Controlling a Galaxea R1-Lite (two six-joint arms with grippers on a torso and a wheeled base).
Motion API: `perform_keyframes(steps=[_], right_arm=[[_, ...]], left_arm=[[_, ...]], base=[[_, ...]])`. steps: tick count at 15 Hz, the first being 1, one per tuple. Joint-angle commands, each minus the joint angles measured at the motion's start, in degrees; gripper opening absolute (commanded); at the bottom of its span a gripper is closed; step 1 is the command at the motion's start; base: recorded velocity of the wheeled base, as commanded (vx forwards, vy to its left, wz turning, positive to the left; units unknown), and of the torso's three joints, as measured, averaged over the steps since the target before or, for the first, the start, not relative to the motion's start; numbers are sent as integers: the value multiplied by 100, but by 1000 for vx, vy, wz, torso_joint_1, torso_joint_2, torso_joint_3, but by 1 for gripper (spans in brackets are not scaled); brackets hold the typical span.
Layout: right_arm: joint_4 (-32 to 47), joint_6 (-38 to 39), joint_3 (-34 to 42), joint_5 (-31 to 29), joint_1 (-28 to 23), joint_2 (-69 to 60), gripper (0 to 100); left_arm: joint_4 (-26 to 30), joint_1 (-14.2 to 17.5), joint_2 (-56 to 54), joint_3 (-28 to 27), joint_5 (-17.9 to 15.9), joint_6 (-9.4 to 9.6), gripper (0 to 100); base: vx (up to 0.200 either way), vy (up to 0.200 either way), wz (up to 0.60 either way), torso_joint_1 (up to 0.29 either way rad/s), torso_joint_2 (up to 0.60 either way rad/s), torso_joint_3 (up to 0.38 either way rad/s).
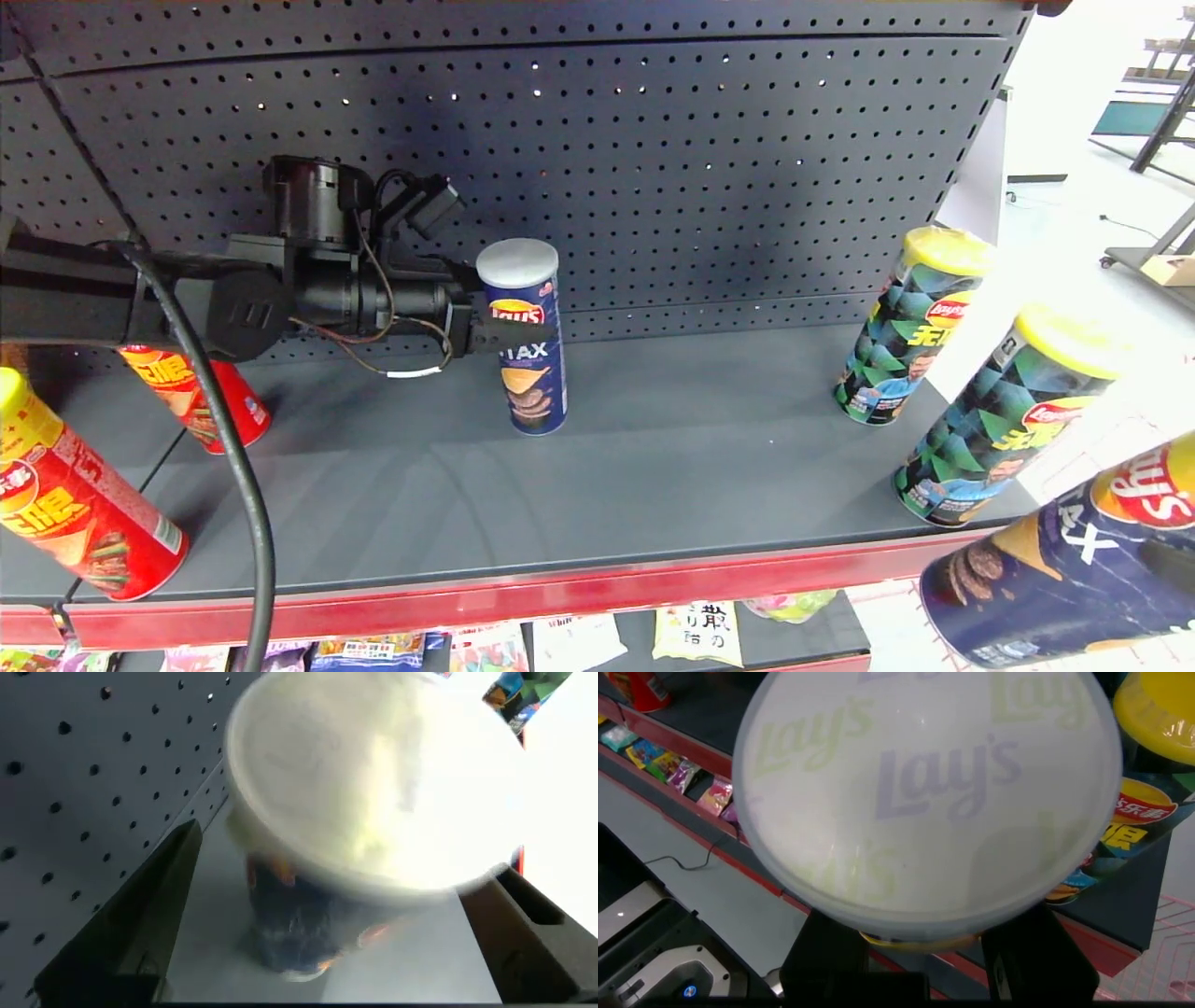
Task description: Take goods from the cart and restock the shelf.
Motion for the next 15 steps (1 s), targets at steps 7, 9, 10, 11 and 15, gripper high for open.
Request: perform_keyframes(steps=[7,9,10,11,15], right_arm=[[-1,-1,6,-6,-19,6,0],[-1,-1,-3,-6,-19,-3,0],[-1,-1,-12,-6,-19,6,0],[-1,-1,-12,-6,-19,6,0],[-27,-1,-29,-6,-19,15,0]], left_arm=[[-27,-146,17,8,-9,-188,0],[-27,-242,-115,70,-9,-373,0],[-27,-251,-247,149,-9,-461,0],[-27,-251,-291,193,-9,-469,0],[-36,-251,-1126,1370,0,-461,0]], base=[[0,0,0,0,0,0],[0,0,0,0,0,0],[0,0,0,0,0,0],[0,0,0,0,0,0],[0,0,0,0,0,0]])
